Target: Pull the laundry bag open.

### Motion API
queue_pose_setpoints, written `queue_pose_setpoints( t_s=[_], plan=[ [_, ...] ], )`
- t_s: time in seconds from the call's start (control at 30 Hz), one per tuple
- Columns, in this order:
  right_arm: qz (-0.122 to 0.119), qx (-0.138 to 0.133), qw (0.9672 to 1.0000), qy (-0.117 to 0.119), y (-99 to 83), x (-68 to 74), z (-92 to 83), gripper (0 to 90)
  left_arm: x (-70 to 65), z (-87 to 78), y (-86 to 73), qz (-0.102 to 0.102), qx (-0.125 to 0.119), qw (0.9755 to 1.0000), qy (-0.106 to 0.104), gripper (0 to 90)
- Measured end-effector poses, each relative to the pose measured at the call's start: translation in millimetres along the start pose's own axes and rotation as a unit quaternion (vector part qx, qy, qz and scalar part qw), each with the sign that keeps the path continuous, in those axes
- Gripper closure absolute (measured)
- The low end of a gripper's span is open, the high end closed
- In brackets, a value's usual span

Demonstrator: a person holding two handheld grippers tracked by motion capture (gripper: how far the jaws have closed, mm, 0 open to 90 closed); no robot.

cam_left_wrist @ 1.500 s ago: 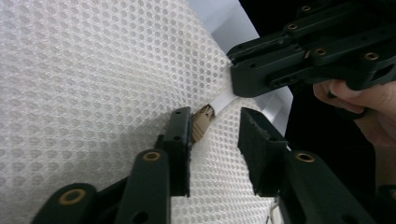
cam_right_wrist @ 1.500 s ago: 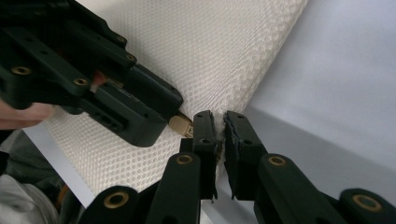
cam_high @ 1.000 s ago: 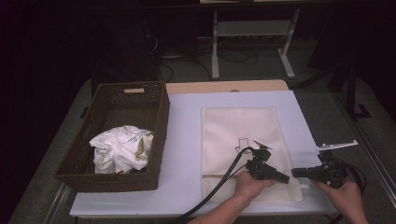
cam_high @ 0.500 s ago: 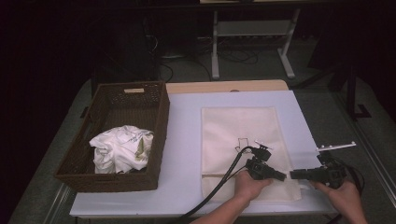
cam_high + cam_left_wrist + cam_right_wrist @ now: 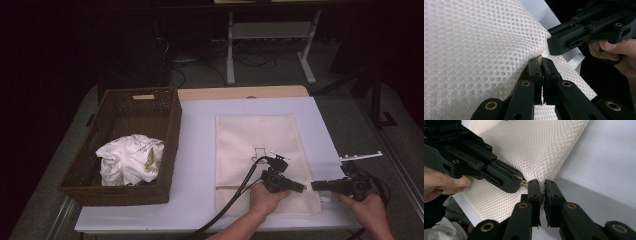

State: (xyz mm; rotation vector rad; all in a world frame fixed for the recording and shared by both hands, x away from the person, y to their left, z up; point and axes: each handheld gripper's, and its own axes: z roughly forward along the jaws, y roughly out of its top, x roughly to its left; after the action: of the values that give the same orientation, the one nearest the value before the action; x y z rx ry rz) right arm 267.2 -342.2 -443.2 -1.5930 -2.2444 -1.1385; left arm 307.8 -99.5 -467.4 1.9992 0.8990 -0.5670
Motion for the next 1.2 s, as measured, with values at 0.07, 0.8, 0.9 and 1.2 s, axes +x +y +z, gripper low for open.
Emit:
queue_pose_setpoints(
  t_s=[0.07, 0.8, 0.9, 1.2],
  plan=[
    [-0.002, 0.002, 1.0000, 0.000, -0.5, 0.0, 0.6, 83.6, 0.2, -0.6, -1.6, 0.003, 0.001, 1.0000, -0.001, 87.3],
    [-0.007, -0.022, 0.9997, 0.008, -3.4, 8.7, -4.7, 77.1, -9.4, -15.5, -3.2, 0.021, -0.027, 0.9994, 0.004, 87.5],
    [0.000, -0.038, 0.9992, 0.014, -1.7, 7.8, -5.2, 68.0, -10.9, -18.9, -1.6, 0.025, -0.031, 0.9992, -0.007, 87.5],
    [-0.003, -0.032, 0.9986, 0.043, -0.7, 8.4, -2.2, 83.9, -9.3, -16.8, -6.6, 0.026, -0.031, 0.9992, 0.006, 87.5]
  ],
)
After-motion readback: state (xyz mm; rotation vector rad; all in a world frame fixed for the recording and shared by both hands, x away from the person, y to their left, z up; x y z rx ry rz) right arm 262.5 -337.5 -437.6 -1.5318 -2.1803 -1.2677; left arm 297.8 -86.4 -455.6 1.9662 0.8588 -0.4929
